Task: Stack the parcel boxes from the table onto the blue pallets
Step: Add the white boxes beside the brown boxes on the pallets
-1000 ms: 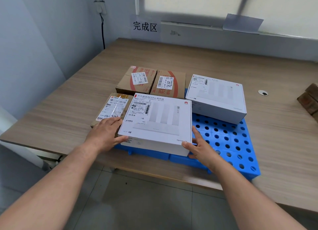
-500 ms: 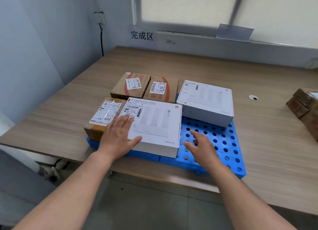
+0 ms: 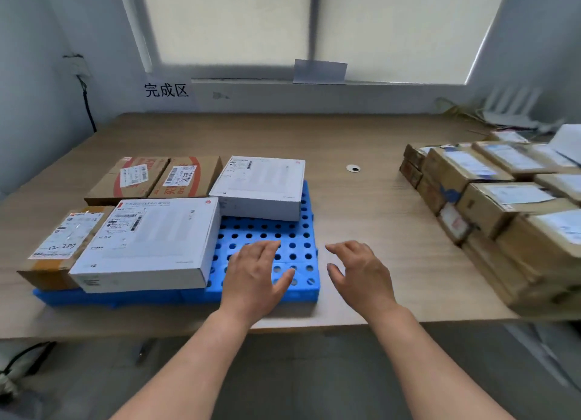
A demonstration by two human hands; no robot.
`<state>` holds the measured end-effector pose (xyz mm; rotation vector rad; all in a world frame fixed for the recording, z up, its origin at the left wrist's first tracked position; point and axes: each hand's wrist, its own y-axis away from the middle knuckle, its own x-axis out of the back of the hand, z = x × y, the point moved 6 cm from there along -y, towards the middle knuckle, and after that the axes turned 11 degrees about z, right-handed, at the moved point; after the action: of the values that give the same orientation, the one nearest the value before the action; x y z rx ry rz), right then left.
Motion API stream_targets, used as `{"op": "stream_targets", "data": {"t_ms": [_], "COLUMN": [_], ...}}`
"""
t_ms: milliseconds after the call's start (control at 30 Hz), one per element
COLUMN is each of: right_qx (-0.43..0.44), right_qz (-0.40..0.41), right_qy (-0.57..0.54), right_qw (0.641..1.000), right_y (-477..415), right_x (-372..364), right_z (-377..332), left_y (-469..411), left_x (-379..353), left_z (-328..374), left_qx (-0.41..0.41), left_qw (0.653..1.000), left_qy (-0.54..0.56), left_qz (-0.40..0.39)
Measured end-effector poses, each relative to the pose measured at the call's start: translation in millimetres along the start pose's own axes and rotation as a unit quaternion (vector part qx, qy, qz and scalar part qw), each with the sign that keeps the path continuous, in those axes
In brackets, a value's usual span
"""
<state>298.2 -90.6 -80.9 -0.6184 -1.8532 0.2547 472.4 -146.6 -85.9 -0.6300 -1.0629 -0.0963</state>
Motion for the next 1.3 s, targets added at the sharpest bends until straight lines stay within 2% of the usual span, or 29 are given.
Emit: {"op": "stream_targets", "data": {"t_ms": [167,500,767,1000,1133,1300], "right_qx": [-0.007,-0.075,-0.134,-0.165,-0.171,-0.170], "right_qz": [0.078,0.131,0.205,0.210,0.189,0.200], "right_qy": [0.043,0.140,0.180,0.234,0.249,0.267], "right_qw": [0.996,0.978,0.953,0.935,0.934,0.927], "right_y": [21.0,64.0,75.7,46.5,8.4,-49.8], "right_x": [57.0,166.9,226.3,281.9,303.4,321.5], "right_z": [86.1,239.4,336.0,431.7,488.6,559.6], "left_y": [-4.5,-12.8,-44.7,-107.8,-153.7,-221.1], "left_x": [-39.0,-106.6,-147.5,-179.8,-207.0,-246.2], "left_z": [99.3,293.6,408.2,508.1,558.2,605.3], "left_qx": [-0.054,-0.167,-0.255,-0.283,-0.288,-0.276], "left_qw": [0.998,0.984,0.962,0.952,0.950,0.955], "left_qy": [-0.008,0.050,0.076,0.105,0.108,0.097], "left_qz": [-0.018,-0.039,-0.066,-0.051,-0.051,-0.048]}}
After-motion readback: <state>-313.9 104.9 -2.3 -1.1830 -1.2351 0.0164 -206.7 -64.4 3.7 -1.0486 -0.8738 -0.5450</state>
